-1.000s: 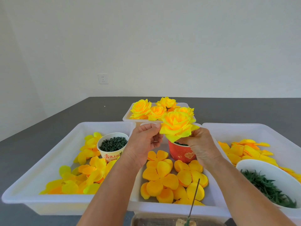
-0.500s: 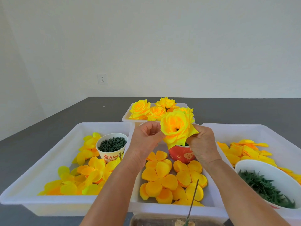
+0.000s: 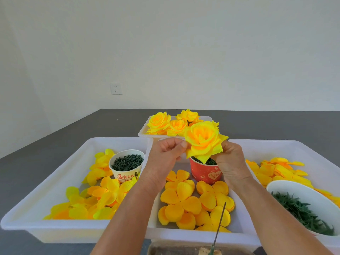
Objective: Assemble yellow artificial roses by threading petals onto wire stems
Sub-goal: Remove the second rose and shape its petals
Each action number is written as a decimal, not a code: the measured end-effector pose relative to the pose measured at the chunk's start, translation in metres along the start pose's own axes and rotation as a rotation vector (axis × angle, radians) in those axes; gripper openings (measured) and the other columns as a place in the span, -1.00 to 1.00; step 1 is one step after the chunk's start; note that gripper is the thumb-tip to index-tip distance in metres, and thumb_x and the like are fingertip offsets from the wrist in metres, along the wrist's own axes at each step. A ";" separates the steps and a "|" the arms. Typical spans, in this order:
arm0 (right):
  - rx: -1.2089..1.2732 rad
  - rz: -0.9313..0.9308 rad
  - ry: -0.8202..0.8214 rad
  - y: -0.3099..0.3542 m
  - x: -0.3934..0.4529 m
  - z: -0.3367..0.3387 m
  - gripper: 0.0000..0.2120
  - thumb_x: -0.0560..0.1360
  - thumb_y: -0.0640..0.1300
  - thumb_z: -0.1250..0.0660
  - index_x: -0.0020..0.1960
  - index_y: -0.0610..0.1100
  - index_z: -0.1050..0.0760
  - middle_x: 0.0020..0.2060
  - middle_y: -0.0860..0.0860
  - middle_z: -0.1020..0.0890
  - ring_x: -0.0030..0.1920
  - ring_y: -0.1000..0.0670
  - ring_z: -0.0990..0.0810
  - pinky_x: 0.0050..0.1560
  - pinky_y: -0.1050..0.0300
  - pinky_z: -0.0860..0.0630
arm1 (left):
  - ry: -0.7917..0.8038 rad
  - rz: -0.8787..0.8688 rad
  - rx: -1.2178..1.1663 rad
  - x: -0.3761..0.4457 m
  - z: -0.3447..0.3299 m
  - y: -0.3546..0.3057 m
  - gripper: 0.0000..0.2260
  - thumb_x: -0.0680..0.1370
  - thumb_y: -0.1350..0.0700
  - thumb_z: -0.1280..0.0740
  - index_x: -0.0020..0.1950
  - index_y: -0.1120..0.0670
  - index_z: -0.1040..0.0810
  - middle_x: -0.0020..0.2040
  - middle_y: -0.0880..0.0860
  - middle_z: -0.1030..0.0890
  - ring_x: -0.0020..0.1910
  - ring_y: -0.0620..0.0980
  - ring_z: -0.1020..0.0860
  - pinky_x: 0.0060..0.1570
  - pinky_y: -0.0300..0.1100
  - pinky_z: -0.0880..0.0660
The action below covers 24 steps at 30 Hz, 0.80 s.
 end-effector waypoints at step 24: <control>0.152 -0.231 0.197 -0.008 -0.008 -0.013 -0.82 0.24 0.00 -0.49 -0.17 0.01 -0.65 -0.19 0.06 -0.71 -0.05 -0.01 -0.65 -0.02 0.12 -0.55 | 0.043 -0.133 0.058 0.002 -0.001 0.000 -0.87 0.50 0.30 -0.33 -0.19 0.11 -0.61 -0.41 -0.10 -0.59 -0.41 -0.19 -0.49 -0.35 -0.35 -0.43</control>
Point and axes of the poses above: each hand's wrist, its own x-axis towards the middle knuckle, its own z-axis out of the back of the hand, y = z × x, the point moved 4 cm from there along x, towards the middle knuckle
